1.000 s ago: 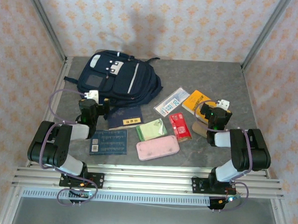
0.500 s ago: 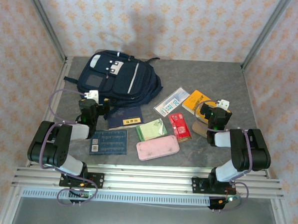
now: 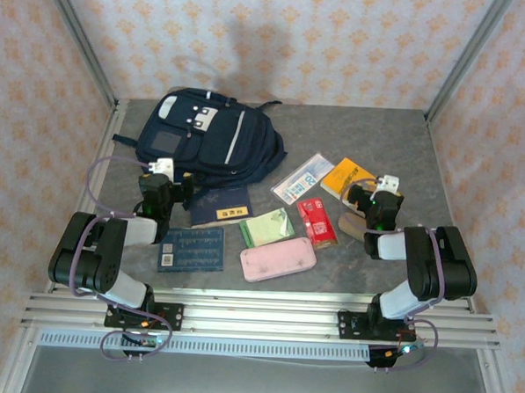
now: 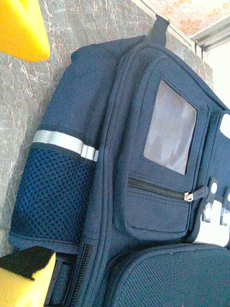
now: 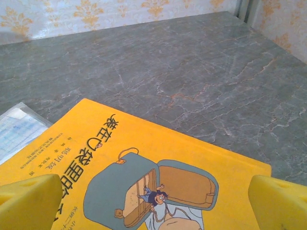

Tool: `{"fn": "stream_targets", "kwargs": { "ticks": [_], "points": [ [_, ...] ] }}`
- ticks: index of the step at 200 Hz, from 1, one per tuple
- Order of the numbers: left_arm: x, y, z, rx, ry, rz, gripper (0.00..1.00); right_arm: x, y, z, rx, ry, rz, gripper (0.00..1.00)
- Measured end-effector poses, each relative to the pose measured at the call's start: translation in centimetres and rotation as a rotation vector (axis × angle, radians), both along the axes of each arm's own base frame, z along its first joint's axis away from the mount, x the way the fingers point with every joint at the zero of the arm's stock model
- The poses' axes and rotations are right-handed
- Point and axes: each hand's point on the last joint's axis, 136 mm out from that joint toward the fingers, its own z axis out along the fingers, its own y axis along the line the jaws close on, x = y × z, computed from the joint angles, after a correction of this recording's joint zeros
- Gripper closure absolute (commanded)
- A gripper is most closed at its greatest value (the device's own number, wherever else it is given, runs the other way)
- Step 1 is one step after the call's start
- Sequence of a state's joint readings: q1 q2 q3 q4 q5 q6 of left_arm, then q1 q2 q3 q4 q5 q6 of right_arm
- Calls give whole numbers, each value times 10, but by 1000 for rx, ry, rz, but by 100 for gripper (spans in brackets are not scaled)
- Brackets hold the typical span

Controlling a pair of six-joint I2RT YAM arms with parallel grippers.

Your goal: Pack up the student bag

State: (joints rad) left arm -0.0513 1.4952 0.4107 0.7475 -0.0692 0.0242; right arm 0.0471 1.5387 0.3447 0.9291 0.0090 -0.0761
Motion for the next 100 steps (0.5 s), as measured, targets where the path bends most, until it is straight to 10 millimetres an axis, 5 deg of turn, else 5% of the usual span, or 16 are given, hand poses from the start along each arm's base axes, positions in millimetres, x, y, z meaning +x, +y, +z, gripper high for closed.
{"fn": "stream_targets", "kwargs": {
  "ticks": [100],
  "points": [
    [-1, 0, -1, 2, 21, 2, 0, 3, 1, -1, 1, 25, 9, 1]
  ]
}}
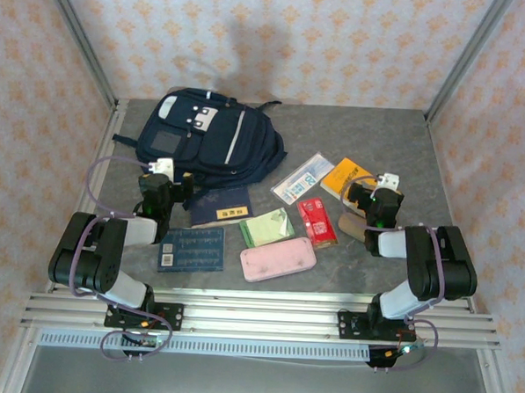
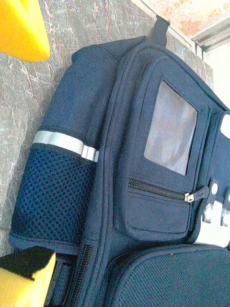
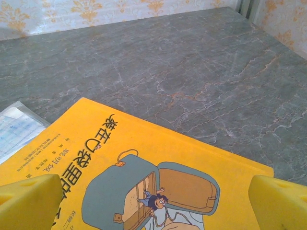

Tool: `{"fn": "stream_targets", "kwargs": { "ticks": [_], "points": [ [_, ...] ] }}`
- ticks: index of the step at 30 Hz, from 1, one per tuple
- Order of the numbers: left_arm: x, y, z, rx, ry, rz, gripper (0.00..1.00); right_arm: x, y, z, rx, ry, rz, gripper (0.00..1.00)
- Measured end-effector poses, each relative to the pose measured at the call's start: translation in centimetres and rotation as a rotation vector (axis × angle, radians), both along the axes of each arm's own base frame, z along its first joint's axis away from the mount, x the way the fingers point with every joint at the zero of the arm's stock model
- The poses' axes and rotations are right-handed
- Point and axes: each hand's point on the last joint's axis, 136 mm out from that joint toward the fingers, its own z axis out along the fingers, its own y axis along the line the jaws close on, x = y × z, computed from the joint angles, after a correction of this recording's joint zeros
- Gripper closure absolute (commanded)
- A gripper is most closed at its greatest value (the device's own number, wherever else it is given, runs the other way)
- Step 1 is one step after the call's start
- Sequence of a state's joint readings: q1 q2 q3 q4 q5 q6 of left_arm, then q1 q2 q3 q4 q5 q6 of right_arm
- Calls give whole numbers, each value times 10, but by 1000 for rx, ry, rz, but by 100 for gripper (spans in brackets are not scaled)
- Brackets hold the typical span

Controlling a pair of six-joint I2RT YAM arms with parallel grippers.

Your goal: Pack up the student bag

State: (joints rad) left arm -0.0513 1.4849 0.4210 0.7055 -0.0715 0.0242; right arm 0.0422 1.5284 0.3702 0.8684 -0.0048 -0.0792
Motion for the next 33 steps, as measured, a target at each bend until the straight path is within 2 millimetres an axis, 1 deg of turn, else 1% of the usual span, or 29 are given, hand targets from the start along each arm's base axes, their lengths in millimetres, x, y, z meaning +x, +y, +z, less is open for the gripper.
{"fn": "stream_targets", "kwargs": {
  "ticks": [2, 3, 5, 7, 8, 10, 12, 14, 16, 17, 18, 20, 22, 23, 24, 25, 27, 29, 31, 33],
  "points": [
    [-1, 0, 5, 6, 13, 6, 0, -2, 2, 7, -7, -2, 7, 1],
    [-2, -1, 15, 13, 2, 6, 0, -6, 6, 16, -19, -7, 12, 1],
    [-8, -7, 43, 30, -41, -10, 0, -10, 16, 42, -32, -47, 30, 1],
    [-14, -17, 86, 36, -124, -31, 0, -9, 31, 81, -36, -106, 56, 1],
    [-16, -19, 103, 34, -157, -35, 0, -9, 37, 97, -35, -128, 64, 1],
    [-24, -24, 143, 0, -241, -34, 0, -9, 57, 136, -26, -180, 100, 1],
    [-35, -25, 177, -49, -311, -18, 0, -14, 85, 172, -11, -223, 170, 1],
    [-45, -29, 197, -101, -331, -13, 0, -26, 115, 193, -6, -220, 255, 1],
    [-53, -37, 214, -145, -335, -35, 0, -42, 142, 214, 19, -226, 342, 1],
    [-56, -45, 223, -167, -321, -58, 0, -51, 152, 222, 39, -216, 376, 1],
    [-59, -55, 232, -181, -309, -89, 0, -58, 158, 231, 60, -210, 395, 1],
    [-62, -79, 244, -182, -270, -156, 0, -70, 165, 247, 92, -190, 422, 1],
    [-68, -115, 256, -173, -224, -249, 0, -82, 170, 263, 120, -157, 442, 1],
    [-71, -129, 260, -169, -201, -286, 0, -86, 171, 269, 130, -146, 447, 1],
    [-72, -141, 263, -165, -176, -319, 0, -91, 170, 274, 138, -122, 446, 1],
    [-71, -146, 265, -166, -142, -312, 0, -95, 167, 282, 154, -107, 433, 1],
    [-63, -135, 265, -161, -81, -203, 0, -102, 159, 290, 177, -58, 400, 1],
    [-49, -126, 260, -171, -40, -116, 0, -108, 153, 292, 189, -20, 391, 1],
    [-34, -119, 242, -180, 19, -55, 0, -112, 150, 288, 203, 10, 385, 1],
    [-22, -117, 214, -174, 101, -21, 0, -114, 145, 274, 213, 70, 359, 1]
  ]
}}
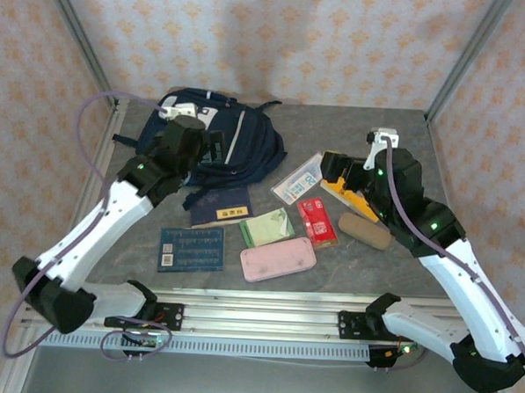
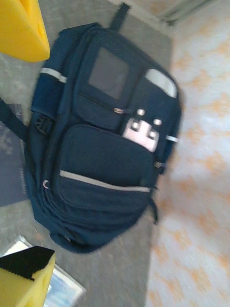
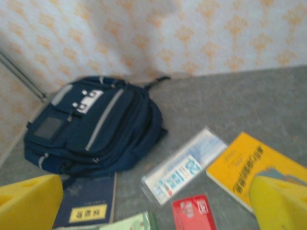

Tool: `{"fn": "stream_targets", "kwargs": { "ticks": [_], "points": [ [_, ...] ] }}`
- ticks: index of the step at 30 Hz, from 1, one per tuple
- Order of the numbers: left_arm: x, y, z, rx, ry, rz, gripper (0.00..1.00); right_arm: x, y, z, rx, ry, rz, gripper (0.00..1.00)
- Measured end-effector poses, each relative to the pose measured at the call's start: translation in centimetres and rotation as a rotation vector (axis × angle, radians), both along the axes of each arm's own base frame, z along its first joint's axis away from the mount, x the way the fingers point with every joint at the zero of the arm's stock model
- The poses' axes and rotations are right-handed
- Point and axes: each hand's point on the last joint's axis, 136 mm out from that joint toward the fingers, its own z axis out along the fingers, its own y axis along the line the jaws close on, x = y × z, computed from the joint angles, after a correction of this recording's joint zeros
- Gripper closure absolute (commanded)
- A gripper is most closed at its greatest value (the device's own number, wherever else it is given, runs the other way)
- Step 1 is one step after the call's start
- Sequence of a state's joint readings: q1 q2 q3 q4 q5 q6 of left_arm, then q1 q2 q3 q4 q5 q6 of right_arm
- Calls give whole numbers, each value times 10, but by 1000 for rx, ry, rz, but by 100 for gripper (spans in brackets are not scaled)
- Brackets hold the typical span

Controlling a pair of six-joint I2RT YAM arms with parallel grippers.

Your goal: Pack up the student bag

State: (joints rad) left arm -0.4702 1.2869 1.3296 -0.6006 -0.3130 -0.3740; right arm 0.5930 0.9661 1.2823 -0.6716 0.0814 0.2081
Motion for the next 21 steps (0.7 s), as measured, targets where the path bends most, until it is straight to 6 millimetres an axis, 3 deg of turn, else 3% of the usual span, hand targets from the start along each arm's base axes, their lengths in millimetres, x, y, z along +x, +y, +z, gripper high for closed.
{"fn": "stream_targets", "kwargs": {
  "ticks": [4, 10, 13, 17, 21],
  "points": [
    [16, -18, -40, -7, 129, -46, 0, 6, 4, -35, -47, 185, -11, 1],
    [51, -41, -70, -83, 234, -121, 5, 0, 6, -87, -87, 404, -40, 2],
    [68, -46, -92, -93, 290, -142, 6, -9, 9, -94, -77, 452, -17, 11],
    [98, -49, -127, -113, 360, -163, 12, -16, 17, -100, -53, 494, 31, 37],
    [139, -45, -145, -142, 373, -173, 17, -20, 17, -108, -63, 539, 36, 43]
  ]
}}
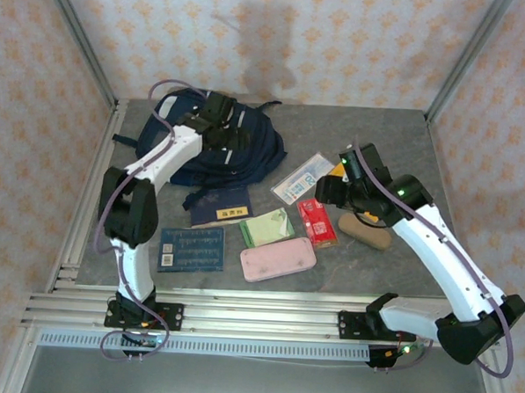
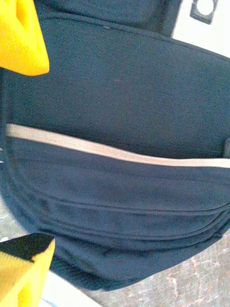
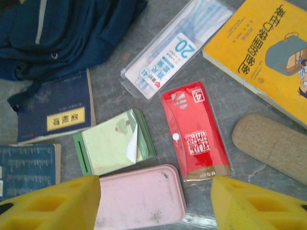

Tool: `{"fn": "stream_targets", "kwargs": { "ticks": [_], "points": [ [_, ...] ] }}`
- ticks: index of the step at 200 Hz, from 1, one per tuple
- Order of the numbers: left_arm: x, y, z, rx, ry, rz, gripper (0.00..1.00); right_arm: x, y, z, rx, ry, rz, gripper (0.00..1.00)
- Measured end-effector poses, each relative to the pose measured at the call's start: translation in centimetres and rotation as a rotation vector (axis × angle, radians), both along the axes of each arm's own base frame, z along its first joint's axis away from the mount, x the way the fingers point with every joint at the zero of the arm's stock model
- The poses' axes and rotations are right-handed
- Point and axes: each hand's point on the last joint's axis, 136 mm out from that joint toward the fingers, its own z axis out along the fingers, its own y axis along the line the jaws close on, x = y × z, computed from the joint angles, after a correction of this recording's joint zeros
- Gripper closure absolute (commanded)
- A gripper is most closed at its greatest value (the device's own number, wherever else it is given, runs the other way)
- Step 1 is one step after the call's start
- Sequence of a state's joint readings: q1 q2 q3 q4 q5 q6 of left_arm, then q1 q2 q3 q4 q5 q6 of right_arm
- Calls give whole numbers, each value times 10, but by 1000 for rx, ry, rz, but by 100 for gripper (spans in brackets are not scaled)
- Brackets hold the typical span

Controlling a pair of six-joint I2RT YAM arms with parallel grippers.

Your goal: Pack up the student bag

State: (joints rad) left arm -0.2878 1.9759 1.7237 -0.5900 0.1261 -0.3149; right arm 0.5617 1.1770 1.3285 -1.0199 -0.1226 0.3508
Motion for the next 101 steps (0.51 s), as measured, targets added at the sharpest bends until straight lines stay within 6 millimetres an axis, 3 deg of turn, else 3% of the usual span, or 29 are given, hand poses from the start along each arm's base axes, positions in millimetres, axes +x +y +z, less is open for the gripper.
{"fn": "stream_targets", "kwargs": {
  "ticks": [6, 48, 67, 101],
  "points": [
    [5, 0, 1, -3, -8, -5, 17, 0, 0, -2, -3, 10, 1, 45],
    [46, -7, -42, -15, 27, -30, 22, -1, 1, -15, -44, 73, 13, 57],
    [56, -15, -61, -24, 54, -55, 39, -1, 2, -13, -47, 83, 14, 63],
    [71, -26, -70, -58, 54, -95, 74, 0, 3, -9, -43, 84, 17, 78]
  ]
}}
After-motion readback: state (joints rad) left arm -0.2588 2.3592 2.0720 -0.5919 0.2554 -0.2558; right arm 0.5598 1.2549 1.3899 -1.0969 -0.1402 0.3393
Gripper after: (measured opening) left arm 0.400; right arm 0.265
